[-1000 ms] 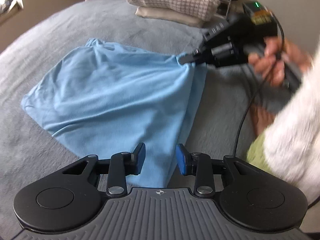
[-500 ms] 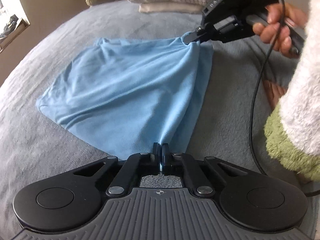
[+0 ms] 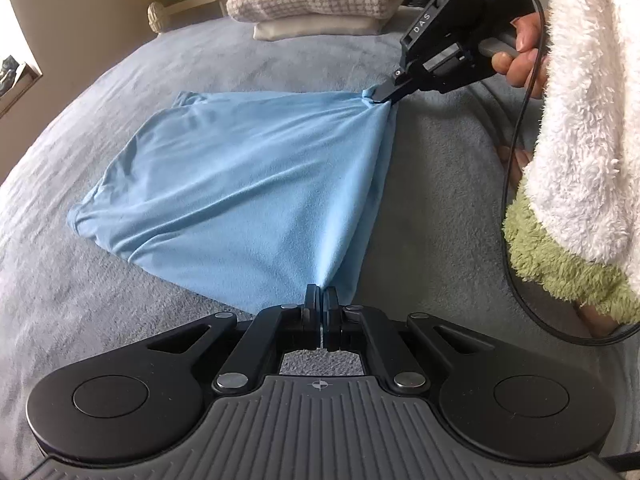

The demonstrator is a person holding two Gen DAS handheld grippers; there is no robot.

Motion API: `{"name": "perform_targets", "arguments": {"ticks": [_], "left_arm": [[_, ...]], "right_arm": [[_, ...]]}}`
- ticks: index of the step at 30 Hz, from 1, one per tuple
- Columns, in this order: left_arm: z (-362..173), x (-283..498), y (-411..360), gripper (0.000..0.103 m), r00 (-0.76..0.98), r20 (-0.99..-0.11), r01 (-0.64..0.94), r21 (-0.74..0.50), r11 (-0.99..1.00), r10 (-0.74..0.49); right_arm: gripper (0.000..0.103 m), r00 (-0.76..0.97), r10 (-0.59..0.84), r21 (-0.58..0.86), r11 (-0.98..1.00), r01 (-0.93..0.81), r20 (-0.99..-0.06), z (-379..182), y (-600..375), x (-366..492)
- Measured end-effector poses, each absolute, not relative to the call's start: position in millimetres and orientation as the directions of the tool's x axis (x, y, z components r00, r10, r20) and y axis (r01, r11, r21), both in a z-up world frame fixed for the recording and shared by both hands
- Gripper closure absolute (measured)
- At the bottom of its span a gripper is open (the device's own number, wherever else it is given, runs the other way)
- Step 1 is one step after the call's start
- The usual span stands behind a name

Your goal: Fold clothes

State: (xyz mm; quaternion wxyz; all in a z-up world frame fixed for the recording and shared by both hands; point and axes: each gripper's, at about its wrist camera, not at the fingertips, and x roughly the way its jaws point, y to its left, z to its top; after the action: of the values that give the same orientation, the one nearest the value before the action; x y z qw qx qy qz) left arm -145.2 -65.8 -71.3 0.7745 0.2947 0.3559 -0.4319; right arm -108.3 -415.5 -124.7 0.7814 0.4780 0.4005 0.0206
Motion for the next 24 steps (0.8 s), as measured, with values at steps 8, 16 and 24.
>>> {"name": "perform_targets", "arguments": {"ticks": [8,16,24], "left_arm": [[-76,-143,-67,0.103,0.371,-0.807,0.874,0.136,0.466,-0.46],[-77,-146,-67,0.103,0.38,-0.803,0.874,0.149,0.463,-0.459],[-81,-144,-69,0.103,0.378,-0.809,0.874,0.151,0.462,-0.451]], "right_arm": [[0.09,0.672,0.466,0.803,0.474,0.36,-0.576,-115,-424,-111],[0.072,0.625,0.436,0.732,0.582,0.353,-0.648,-101,-416,-112],[0.075,0.693,0.229,0.591,0.73,0.343,-0.684,-67,-417,-115]]}}
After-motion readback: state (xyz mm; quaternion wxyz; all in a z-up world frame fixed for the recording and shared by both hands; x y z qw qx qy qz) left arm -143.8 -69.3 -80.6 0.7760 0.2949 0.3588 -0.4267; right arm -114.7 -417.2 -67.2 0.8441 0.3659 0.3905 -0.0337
